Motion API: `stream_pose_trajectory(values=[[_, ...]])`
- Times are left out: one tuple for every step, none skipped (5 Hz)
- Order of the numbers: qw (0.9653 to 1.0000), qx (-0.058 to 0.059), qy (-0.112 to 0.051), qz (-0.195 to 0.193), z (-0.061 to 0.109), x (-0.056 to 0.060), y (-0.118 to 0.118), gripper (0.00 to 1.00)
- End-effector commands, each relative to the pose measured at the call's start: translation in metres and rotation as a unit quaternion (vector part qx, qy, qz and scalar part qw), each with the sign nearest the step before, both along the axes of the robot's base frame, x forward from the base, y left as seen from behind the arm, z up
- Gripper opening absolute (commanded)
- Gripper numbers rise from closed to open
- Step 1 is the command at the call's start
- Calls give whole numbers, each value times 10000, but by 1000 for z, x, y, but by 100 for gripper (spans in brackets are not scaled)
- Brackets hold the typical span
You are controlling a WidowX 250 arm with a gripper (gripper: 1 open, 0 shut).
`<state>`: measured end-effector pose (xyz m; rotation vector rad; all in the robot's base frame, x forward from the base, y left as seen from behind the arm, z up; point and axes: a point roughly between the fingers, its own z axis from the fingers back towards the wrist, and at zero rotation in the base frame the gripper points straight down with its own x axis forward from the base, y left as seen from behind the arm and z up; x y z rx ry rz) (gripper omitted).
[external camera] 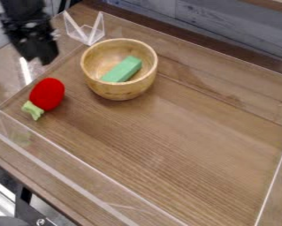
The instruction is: Move the red object to the right side of the table
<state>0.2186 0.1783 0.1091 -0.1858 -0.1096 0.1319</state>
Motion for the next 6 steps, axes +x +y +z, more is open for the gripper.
stream_pose_trajectory(values=[[9999,110,-90,76,-4,-13,16,100],[9998,164,-53,-26,-20,-16,16,100],[9998,196,-63,-85,-34,-15,14,100],[9995,242,-107,-193,-41,-10,10,100],[9987,285,-138,-403,-45,-2,3,100],[9975,318,-158,-604,-46,6,-5,100]])
